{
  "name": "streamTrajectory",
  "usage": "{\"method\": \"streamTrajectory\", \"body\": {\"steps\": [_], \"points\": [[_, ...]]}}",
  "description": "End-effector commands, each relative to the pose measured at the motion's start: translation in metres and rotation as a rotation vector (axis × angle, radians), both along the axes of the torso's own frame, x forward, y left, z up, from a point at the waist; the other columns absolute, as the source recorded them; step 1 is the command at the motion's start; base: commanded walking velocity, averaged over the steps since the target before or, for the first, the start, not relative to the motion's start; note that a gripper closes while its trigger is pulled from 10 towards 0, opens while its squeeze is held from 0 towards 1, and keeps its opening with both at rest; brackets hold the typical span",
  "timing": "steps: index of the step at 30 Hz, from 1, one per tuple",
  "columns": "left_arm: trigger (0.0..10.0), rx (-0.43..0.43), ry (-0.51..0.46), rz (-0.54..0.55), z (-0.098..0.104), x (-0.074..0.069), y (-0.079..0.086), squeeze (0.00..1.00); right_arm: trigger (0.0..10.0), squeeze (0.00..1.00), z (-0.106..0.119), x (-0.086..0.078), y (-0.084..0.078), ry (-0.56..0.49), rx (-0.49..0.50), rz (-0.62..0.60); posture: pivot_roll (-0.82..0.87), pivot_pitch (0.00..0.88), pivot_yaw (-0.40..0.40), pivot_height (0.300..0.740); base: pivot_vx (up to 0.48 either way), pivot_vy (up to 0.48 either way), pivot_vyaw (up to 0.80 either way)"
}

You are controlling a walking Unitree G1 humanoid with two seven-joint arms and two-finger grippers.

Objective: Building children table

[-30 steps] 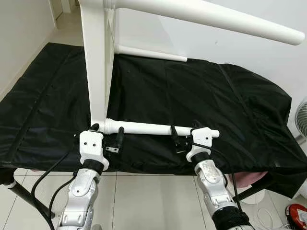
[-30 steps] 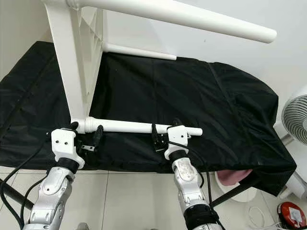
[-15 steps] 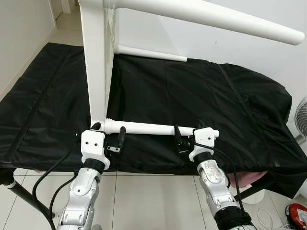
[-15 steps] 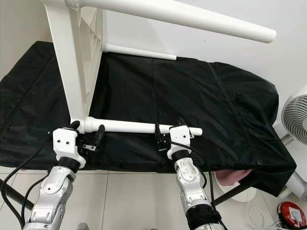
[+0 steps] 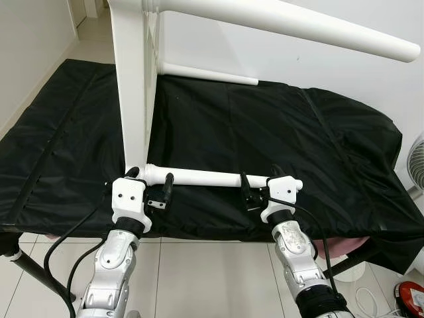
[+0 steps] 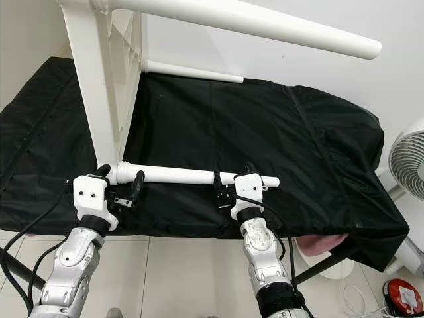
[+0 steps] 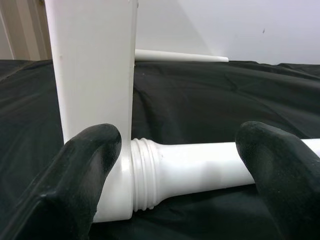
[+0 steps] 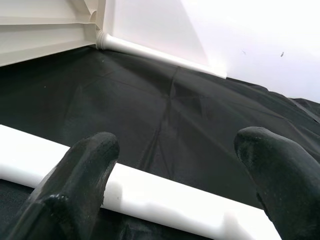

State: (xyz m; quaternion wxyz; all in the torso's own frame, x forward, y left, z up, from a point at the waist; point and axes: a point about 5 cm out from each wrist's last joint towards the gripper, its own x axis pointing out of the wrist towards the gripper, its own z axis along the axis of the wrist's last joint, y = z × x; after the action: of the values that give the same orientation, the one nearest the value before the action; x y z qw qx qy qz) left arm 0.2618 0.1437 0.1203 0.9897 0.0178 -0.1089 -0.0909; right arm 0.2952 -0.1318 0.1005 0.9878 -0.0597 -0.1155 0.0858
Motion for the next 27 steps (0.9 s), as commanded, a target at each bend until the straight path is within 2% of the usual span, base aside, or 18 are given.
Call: {"method": "streamTrajectory", "body": {"steps": [1, 27], "points": [[10.0, 0.014, 0.004, -0.038, -0.0026, 0.0007, -0.0057, 0.0, 10.0, 0.0, -0.0023, 0.0004, -0.0036, 0.007, 0.0, -0.013, 0.02, 0.0, -0.098, 0.74, 0.0, 0.0, 0.0], [10.0, 0.017, -0.004, -0.042, -0.0018, 0.0026, -0.0061, 0.0, 10.0, 0.0, -0.0027, 0.0018, -0.0009, 0.006, 0.001, -0.005, 0.03, 0.0, -0.099, 0.74, 0.0, 0.0, 0.0]]}}
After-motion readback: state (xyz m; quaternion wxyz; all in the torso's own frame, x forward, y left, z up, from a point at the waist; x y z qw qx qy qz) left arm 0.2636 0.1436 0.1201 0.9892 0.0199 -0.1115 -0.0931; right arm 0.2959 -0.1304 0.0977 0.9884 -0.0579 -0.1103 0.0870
